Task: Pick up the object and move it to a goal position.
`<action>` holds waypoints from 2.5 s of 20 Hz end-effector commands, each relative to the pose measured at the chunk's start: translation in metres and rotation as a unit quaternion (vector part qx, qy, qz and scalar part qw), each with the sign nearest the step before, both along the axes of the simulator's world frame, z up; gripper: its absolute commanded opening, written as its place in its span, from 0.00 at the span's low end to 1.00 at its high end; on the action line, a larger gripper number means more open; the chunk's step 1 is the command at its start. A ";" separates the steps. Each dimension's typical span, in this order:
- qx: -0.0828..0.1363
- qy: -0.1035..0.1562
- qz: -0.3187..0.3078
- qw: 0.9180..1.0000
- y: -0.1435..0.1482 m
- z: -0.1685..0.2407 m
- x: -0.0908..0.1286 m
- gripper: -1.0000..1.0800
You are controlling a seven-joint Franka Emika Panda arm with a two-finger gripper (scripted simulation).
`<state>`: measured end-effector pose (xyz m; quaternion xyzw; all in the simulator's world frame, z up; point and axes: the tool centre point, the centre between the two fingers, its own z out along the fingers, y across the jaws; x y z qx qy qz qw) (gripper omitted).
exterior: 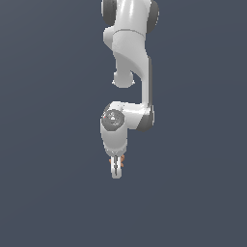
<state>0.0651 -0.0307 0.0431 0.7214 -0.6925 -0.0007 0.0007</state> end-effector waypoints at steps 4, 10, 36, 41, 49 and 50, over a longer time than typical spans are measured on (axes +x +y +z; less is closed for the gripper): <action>0.000 -0.001 0.000 1.000 0.000 0.000 0.001 0.00; 0.000 -0.001 0.000 1.000 0.000 0.000 0.001 0.00; -0.001 -0.001 -0.001 1.000 0.088 0.183 0.023 0.00; -0.001 -0.001 -0.001 1.000 0.111 0.232 0.030 0.00; -0.001 -0.001 -0.001 1.000 0.141 0.291 0.039 0.00; -0.001 -0.001 -0.001 1.000 0.144 0.297 0.040 0.00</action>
